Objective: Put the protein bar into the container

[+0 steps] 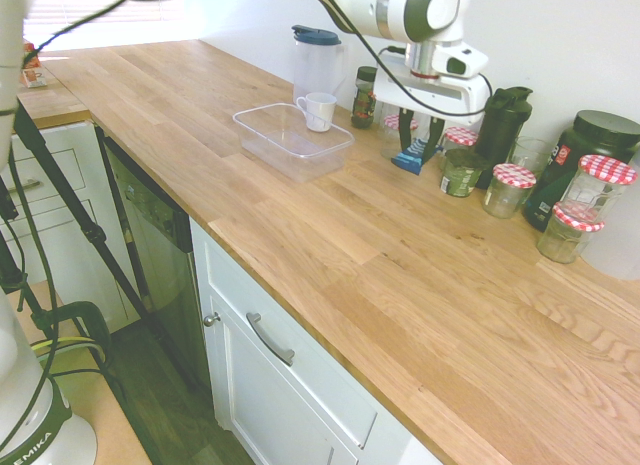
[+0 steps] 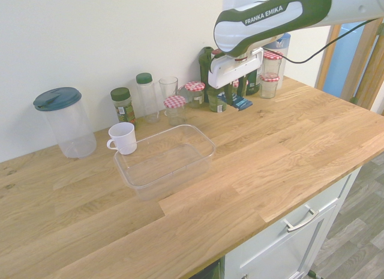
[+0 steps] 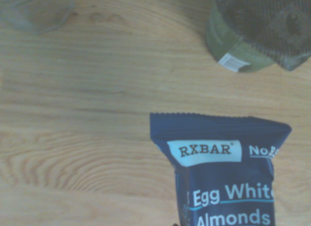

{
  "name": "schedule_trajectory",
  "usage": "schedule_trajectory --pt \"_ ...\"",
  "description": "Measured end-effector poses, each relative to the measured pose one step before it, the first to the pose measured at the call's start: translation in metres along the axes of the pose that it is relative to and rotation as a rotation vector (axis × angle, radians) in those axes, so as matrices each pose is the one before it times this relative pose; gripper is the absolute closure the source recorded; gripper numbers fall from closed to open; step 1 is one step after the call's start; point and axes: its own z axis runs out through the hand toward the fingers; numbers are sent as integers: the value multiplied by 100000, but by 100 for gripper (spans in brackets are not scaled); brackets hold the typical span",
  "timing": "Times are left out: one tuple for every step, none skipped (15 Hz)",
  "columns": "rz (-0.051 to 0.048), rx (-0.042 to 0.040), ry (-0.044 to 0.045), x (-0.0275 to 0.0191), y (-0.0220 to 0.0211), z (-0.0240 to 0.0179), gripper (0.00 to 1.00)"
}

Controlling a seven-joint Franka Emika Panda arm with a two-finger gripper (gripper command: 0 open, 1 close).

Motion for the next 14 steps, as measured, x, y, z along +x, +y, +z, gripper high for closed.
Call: schedule_trajectory --pt "-1574 -751 647 -2371 -733 -251 100" --pt "-1536 -581 481 -2507 -856 114 100" --pt "-1590 -705 425 -2371 -850 173 100" --pt "-1505 -317 666 -2030 -1126 -144 100" --pt "-1317 -171 1088 -1532 -1255 -408 100" --pt "-1142 27 1011 -1020 -1032 -406 100" --pt "-976 112 797 -781 -890 -516 100" --pt "-536 -401 951 -407 -721 -601 100" --pt "-402 -387 522 -144 -616 -589 100" --pt "-558 -374 197 -49 -756 -385 100" --pt "-777 -532 7 -69 -970 -57 100" --pt "-826 -580 224 -60 -989 298 100" --pt "-799 -737 72 -100 -1094 528 100" --pt "-696 -517 -251 -142 -1119 662 100"
